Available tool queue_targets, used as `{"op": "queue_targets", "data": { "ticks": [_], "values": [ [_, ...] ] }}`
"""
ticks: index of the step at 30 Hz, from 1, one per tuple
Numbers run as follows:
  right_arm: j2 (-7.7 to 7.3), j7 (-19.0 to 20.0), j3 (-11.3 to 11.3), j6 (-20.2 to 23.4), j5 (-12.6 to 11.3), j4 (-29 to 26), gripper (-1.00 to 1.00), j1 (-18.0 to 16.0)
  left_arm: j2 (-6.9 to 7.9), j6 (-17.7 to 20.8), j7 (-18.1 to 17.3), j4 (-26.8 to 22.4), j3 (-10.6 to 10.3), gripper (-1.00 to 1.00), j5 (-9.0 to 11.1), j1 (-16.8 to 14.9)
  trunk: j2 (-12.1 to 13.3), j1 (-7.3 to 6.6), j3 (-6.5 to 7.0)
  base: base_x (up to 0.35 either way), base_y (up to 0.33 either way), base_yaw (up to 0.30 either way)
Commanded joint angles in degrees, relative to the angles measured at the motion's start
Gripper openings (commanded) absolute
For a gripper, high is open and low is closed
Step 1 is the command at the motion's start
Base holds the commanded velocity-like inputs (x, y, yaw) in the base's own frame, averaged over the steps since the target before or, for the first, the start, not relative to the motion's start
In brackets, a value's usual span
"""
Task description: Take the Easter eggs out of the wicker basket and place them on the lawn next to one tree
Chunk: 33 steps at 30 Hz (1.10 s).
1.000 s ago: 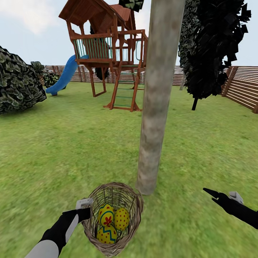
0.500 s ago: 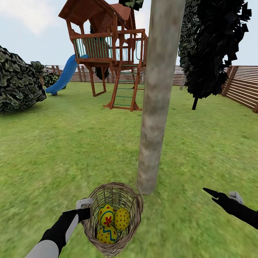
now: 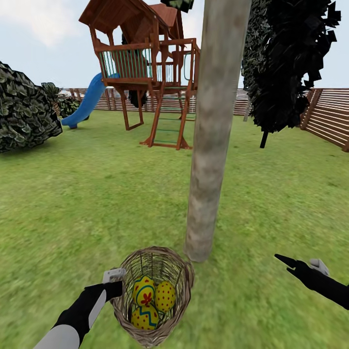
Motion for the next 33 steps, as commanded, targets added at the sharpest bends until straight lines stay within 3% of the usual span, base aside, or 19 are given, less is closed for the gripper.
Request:
{"op": "queue_targets", "data": {
  "ticks": [1,33],
  "values": [
    [0.01,0.13,-0.09,0.33,-0.08,-0.01,1.00,-0.05,-0.03,0.34,-0.02,-0.12,0.13,-1.00,0.51,-0.02,-0.46,0.23,-0.24,0.000,0.000,0.000],
    [0.01,0.13,-0.04,0.31,-0.09,0.03,1.00,-0.05,0.05,0.34,-0.02,-0.03,0.15,-1.00,0.51,-0.01,-13.29,7.26,-5.99,0.000,0.000,0.000]
  ]
}}
